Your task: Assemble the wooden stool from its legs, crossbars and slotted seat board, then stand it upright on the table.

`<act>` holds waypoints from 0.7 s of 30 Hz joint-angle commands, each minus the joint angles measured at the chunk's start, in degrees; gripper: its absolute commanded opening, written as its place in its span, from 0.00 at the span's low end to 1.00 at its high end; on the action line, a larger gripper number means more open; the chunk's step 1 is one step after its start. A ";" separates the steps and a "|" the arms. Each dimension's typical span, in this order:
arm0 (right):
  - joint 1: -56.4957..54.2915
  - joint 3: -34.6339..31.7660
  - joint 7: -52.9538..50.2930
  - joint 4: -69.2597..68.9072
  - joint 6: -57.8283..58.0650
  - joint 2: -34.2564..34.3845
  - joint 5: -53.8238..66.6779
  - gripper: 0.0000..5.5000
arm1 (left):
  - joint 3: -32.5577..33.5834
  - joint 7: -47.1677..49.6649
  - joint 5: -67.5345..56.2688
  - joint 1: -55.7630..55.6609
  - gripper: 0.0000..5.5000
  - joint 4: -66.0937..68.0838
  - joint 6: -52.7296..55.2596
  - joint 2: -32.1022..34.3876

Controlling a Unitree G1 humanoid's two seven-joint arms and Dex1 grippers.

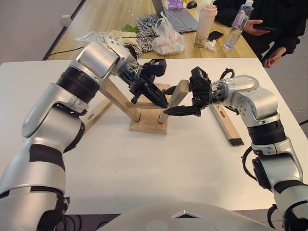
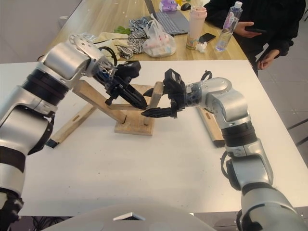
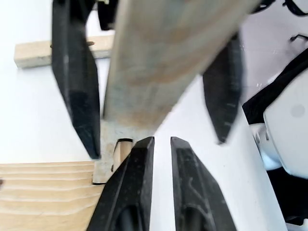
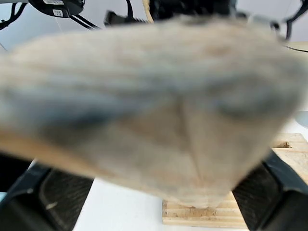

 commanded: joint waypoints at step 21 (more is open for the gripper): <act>-0.54 -30.60 -20.96 -4.35 11.24 7.16 33.26 0.65 | 50.76 63.78 1.35 40.26 0.00 -15.52 -5.69 -5.37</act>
